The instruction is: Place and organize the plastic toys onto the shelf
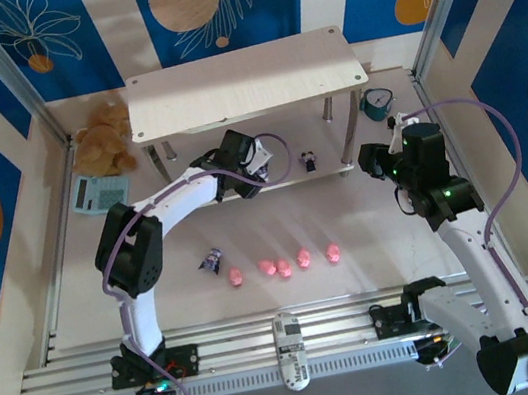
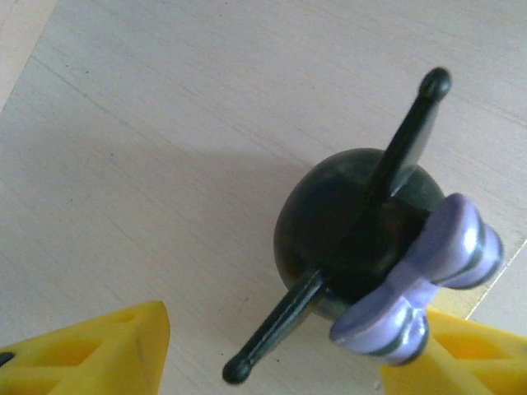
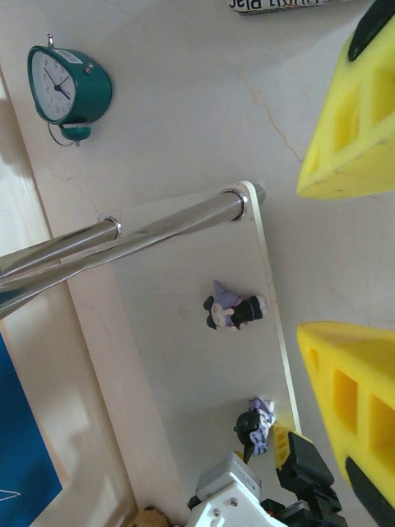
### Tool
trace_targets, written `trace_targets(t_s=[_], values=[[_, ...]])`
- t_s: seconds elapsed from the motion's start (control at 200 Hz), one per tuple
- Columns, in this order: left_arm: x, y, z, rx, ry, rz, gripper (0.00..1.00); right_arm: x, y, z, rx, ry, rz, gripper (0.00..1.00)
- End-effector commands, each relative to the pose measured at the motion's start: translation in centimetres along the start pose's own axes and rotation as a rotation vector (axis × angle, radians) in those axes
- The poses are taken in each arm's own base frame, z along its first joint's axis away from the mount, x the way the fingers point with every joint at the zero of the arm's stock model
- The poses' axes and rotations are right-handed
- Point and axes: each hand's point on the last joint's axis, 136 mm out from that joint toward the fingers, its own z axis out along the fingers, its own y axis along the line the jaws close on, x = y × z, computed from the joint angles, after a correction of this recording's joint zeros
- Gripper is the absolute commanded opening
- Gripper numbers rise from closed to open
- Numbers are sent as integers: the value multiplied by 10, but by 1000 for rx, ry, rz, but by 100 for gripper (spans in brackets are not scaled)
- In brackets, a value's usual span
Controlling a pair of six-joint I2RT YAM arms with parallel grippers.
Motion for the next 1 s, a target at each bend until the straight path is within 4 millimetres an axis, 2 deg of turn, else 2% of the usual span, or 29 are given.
trace_targets(t_s=[0.0, 0.18, 0.465, 0.69, 0.835, 0.995], values=[[24, 17, 13, -45, 84, 11, 66, 4, -1, 1, -1, 11, 0, 44], [25, 16, 8, -39, 81, 2, 66, 4, -1, 2, -2, 12, 1, 44], [25, 16, -11, -35, 59, 0, 67, 4, 1, 2, -9, 10, 3, 44], [18, 22, -28, -63, 10, -14, 67, 4, 1, 2, -13, 11, 3, 44], [17, 22, -44, -56, -7, -35, 67, 4, 2, 0, -12, 11, -1, 44], [25, 9, -79, -30, -41, -96, 65, 6, 1, -1, -9, 16, -5, 44]])
